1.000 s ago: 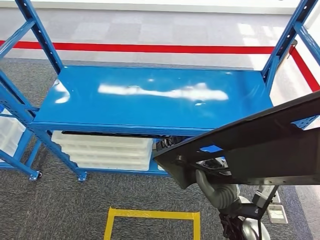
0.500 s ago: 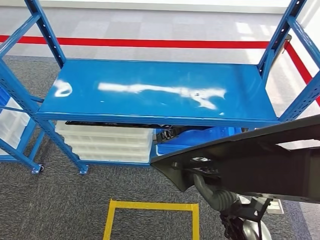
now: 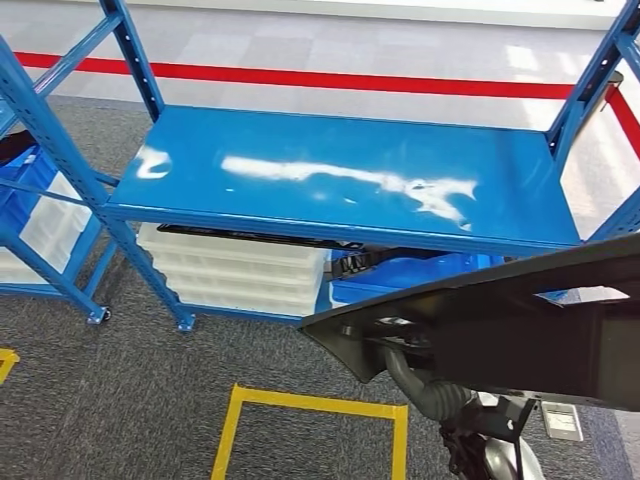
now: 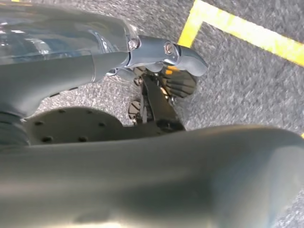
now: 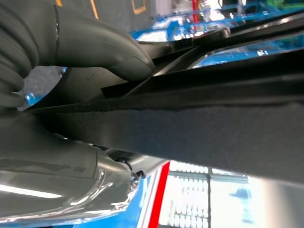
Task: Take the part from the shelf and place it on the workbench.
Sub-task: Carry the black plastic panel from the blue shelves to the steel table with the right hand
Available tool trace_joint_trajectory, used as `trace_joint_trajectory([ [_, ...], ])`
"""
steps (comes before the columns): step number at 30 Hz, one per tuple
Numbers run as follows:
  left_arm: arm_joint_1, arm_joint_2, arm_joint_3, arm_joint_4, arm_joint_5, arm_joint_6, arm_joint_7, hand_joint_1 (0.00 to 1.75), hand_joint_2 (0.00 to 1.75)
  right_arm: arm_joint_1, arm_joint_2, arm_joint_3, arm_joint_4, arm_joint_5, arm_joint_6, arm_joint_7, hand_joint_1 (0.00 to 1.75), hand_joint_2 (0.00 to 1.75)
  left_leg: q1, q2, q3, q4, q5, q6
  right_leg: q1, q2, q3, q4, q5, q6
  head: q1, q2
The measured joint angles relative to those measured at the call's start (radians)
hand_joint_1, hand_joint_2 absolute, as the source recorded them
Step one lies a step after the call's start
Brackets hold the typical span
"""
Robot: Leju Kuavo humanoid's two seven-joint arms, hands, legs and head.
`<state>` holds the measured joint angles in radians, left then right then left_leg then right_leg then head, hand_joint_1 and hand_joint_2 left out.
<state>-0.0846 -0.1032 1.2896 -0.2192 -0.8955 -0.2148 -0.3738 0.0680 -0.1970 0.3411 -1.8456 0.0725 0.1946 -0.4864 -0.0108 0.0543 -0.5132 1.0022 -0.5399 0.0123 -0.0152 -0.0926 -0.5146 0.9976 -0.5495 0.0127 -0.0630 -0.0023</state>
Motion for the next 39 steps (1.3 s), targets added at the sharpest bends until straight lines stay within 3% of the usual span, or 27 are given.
trace_joint_trajectory([
  [1,0.001,0.001,0.000,0.000,0.001,0.000,0.000,0.00,1.75,-0.001,0.000,0.002,0.000,0.001,0.000,0.000,1.75,1.75,0.003,-0.008,-0.002,-0.005,0.001,0.005,0.000,-0.006,-0.001,0.001,-0.002,0.005,0.000,0.000],
  [3,0.001,0.003,0.000,0.000,0.001,0.001,0.000,0.00,1.75,-0.003,0.001,0.005,0.000,0.004,0.000,-0.001,1.75,1.75,0.009,-0.024,-0.006,-0.013,0.007,0.018,-0.001,0.018,-0.013,0.032,-0.032,0.013,0.001,0.000],
  [6,0.001,0.007,0.000,0.000,0.000,0.005,0.000,0.00,1.75,-0.003,0.001,0.011,0.004,0.007,0.000,-0.002,1.75,1.75,0.010,-0.048,-0.015,-0.015,0.016,0.030,-0.003,0.078,-0.089,0.212,-0.130,0.017,0.004,0.000],
  [7,0.002,0.008,0.000,0.000,-0.001,0.006,0.000,0.00,1.75,-0.003,0.001,0.014,0.007,0.008,0.001,-0.002,1.75,1.75,0.009,-0.057,-0.016,-0.014,0.017,0.031,-0.003,0.084,-0.115,0.270,-0.149,0.018,0.004,0.000],
  [8,0.003,0.010,0.000,0.000,-0.001,0.008,0.000,0.00,1.75,-0.003,0.002,0.018,0.010,0.008,0.001,-0.002,1.75,1.75,0.008,-0.067,-0.017,-0.012,0.017,0.032,-0.003,0.086,-0.126,0.297,-0.149,0.018,0.004,0.000],
  [9,0.003,0.012,0.000,0.000,-0.001,0.008,0.000,0.00,1.75,-0.005,0.004,0.022,0.014,0.009,0.002,-0.002,1.75,1.75,0.008,-0.078,-0.018,-0.009,0.017,0.031,-0.003,0.088,-0.120,0.284,-0.127,0.018,0.004,0.000],
  [10,0.003,0.014,0.001,0.000,-0.001,0.009,-0.001,0.00,1.75,-0.008,0.006,0.027,0.016,0.010,0.003,-0.004,1.75,1.75,0.008,-0.090,-0.018,-0.005,0.016,0.030,-0.004,0.094,-0.096,0.232,-0.090,0.017,0.004,0.000],
  [12,0.000,0.019,0.001,0.000,0.000,0.008,-0.003,0.00,1.75,-0.016,0.009,0.034,0.022,0.012,0.006,-0.011,1.75,1.75,0.007,-0.113,-0.022,0.005,0.012,0.025,-0.006,0.128,-0.037,0.096,-0.022,0.013,0.003,0.000],
  [14,-0.003,0.023,0.001,0.000,0.000,0.008,-0.005,0.00,1.75,-0.024,0.012,0.039,0.026,0.014,0.009,-0.018,1.75,1.75,0.007,-0.133,-0.034,0.014,0.013,0.015,-0.008,0.157,-0.011,0.029,-0.007,0.010,0.003,0.000],
  [16,-0.001,0.027,0.001,0.000,-0.001,0.007,-0.005,0.00,1.75,-0.031,0.015,0.045,0.031,0.016,0.012,-0.019,1.75,1.75,0.010,-0.150,-0.046,0.016,0.018,0.003,-0.007,0.148,-0.012,0.022,-0.011,0.005,0.002,0.000],
  [18,0.003,0.030,0.001,0.000,0.000,0.008,-0.005,0.00,1.75,-0.037,0.019,0.051,0.035,0.017,0.014,-0.019,1.75,1.75,0.011,-0.133,-0.057,0.032,0.004,-0.008,-0.010,0.126,-0.012,0.018,-0.007,-0.004,0.002,0.000],
  [20,0.000,0.032,0.001,0.000,0.000,0.008,-0.005,0.00,1.75,-0.038,0.021,0.055,0.037,0.017,0.017,-0.020,1.75,1.75,0.012,-0.091,-0.097,0.118,-0.048,-0.019,-0.012,0.097,-0.012,0.016,-0.006,-0.012,0.002,0.000],
  [22,-0.003,0.032,0.001,0.000,0.000,0.008,-0.004,0.00,1.75,-0.038,0.022,0.058,0.041,0.017,0.020,-0.020,1.75,1.75,0.017,-0.072,-0.160,0.253,-0.105,-0.029,-0.011,0.067,-0.014,0.016,-0.008,-0.014,0.002,0.000],
  [23,-0.002,0.032,0.001,0.000,0.000,0.008,-0.004,0.00,1.75,-0.038,0.022,0.059,0.044,0.018,0.021,-0.020,1.75,1.75,0.019,-0.069,-0.179,0.295,-0.114,-0.032,-0.011,0.053,-0.014,0.016,-0.008,-0.014,0.002,0.000],
  [24,0.000,0.032,0.001,0.000,0.000,0.008,-0.003,0.00,1.75,-0.039,0.022,0.061,0.047,0.018,0.022,-0.020,1.75,1.75,0.021,-0.066,-0.180,0.297,-0.103,-0.033,-0.011,0.040,-0.014,0.016,-0.009,-0.014,0.002,0.000],
  [26,0.002,0.032,0.001,0.000,0.001,0.009,-0.002,0.00,1.75,-0.042,0.023,0.064,0.051,0.017,0.024,-0.020,1.75,1.75,0.023,-0.047,-0.127,0.188,-0.035,-0.031,-0.011,0.018,-0.010,0.016,-0.013,-0.011,0.002,0.000],
  [28,0.000,0.032,0.001,0.000,0.002,0.009,-0.002,0.00,1.75,-0.047,0.023,0.066,0.053,0.017,0.024,-0.021,1.75,1.75,0.015,-0.006,-0.067,0.063,0.012,-0.022,-0.007,-0.002,-0.006,0.017,-0.017,-0.004,0.002,0.000],
  [30,-0.002,0.032,0.001,0.000,0.003,0.012,-0.001,0.00,1.75,-0.053,0.023,0.067,0.056,0.017,0.026,-0.025,1.75,1.75,0.006,0.012,-0.054,0.025,0.015,-0.012,-0.003,-0.021,-0.004,0.016,-0.019,0.004,0.002,0.000],
  [31,-0.001,0.032,0.002,0.000,0.004,0.014,0.000,0.00,1.75,-0.057,0.023,0.068,0.057,0.017,0.027,-0.028,1.75,1.75,0.005,0.004,-0.057,0.022,0.016,-0.006,-0.002,-0.030,-0.003,0.015,-0.019,0.010,0.003,0.000],
  [32,0.001,0.031,0.002,0.000,0.004,0.016,0.001,0.00,1.75,-0.061,0.023,0.069,0.059,0.016,0.029,-0.031,1.75,1.75,0.006,-0.005,-0.058,0.020,0.019,0.000,-0.004,-0.030,-0.001,0.015,-0.022,0.016,0.003,0.000],
  [34,0.002,0.030,0.004,0.000,0.005,0.018,0.003,0.00,1.75,-0.068,0.023,0.072,0.062,0.016,0.032,-0.034,1.75,1.75,0.010,-0.022,-0.058,0.014,0.025,0.014,-0.008,0.014,-0.011,0.045,-0.051,0.023,0.003,0.000],
  [36,-0.002,0.028,0.004,0.000,0.005,0.018,0.005,0.00,1.75,-0.070,0.023,0.074,0.068,0.015,0.036,-0.035,1.75,1.75,0.012,-0.043,-0.059,0.011,0.029,0.024,-0.008,0.071,-0.061,0.156,-0.114,0.022,0.003,0.000],
  [37,-0.004,0.027,0.004,0.000,0.005,0.018,0.007,0.00,1.75,-0.069,0.022,0.075,0.072,0.014,0.039,-0.035,1.75,1.75,0.011,-0.055,-0.059,0.011,0.029,0.026,-0.007,0.083,-0.095,0.226,-0.143,0.020,0.004,0.000],
  [38,-0.005,0.026,0.004,0.000,0.005,0.018,0.008,0.00,1.75,-0.068,0.022,0.076,0.076,0.013,0.042,-0.035,1.75,1.75,0.010,-0.068,-0.058,0.012,0.029,0.026,-0.006,0.087,-0.121,0.278,-0.155,0.020,0.004,0.000],
  [39,-0.005,0.025,0.004,0.000,0.004,0.018,0.011,0.00,1.75,-0.067,0.022,0.077,0.080,0.011,0.045,-0.035,1.75,1.75,0.009,-0.081,-0.058,0.012,0.029,0.026,-0.005,0.089,-0.132,0.295,-0.146,0.019,0.004,0.000],
])
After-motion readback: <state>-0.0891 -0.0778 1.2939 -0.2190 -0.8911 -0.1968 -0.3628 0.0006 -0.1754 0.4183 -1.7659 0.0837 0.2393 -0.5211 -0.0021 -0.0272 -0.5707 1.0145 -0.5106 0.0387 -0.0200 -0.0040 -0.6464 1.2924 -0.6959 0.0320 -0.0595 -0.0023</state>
